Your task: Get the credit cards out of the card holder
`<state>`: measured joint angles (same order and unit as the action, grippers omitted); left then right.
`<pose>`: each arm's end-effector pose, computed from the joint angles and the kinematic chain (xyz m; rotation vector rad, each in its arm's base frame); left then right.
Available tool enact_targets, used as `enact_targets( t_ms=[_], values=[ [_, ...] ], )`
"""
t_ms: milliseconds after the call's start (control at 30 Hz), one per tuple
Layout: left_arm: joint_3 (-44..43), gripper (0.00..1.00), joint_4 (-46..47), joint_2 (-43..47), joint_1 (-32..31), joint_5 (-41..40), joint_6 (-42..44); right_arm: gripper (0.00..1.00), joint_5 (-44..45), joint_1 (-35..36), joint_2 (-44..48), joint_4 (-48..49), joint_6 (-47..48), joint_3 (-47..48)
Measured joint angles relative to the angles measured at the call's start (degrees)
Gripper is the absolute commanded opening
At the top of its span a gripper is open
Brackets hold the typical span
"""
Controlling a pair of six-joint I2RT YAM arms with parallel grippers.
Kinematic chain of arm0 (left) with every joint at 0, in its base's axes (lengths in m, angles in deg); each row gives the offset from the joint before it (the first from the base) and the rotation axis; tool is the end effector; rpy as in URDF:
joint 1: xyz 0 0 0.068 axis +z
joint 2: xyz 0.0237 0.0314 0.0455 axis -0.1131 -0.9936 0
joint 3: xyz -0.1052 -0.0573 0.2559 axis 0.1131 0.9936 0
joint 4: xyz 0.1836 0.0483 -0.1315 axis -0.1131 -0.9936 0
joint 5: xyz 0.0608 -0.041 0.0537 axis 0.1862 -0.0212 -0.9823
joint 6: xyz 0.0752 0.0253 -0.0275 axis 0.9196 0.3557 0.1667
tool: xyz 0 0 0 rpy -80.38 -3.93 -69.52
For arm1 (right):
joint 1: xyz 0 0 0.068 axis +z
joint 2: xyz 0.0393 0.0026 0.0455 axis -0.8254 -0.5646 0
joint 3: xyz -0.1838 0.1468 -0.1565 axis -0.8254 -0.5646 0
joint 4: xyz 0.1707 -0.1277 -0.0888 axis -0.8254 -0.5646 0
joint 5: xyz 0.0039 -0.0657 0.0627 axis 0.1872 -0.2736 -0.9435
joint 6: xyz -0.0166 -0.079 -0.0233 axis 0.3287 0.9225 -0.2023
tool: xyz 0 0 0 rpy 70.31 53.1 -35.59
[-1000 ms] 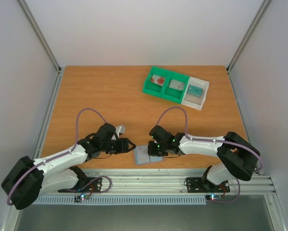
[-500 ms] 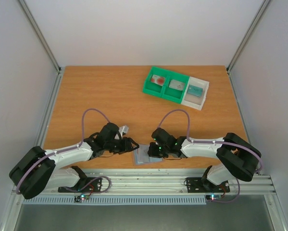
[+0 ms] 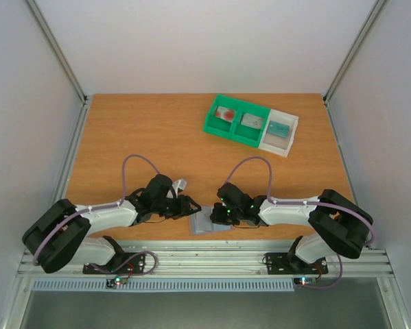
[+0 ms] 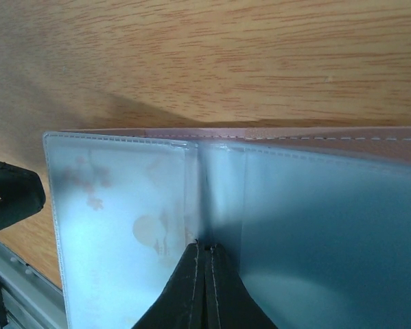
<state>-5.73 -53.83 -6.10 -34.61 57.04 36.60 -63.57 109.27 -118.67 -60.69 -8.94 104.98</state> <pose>0.1462 -0.1762 0.1511 0.0415 2.6562 -1.3095 0.1364 0.2094 0.1321 -0.6671 2.6236 0.7603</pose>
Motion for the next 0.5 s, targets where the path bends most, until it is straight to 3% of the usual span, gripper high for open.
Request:
enact_targets(
  t_ms=[233, 500],
  values=[
    [0.0, 0.42, 1.4, -1.8, 0.0, 0.6, -0.1, 0.01, -0.2, 0.0, 0.0, 1.6, -0.6, -0.7],
    [0.0, 0.26, 3.1, -4.1, 0.0, 1.7, -0.8, 0.01, -0.3, 0.0, 0.0, 2.8, -1.2, -1.2]
  ],
)
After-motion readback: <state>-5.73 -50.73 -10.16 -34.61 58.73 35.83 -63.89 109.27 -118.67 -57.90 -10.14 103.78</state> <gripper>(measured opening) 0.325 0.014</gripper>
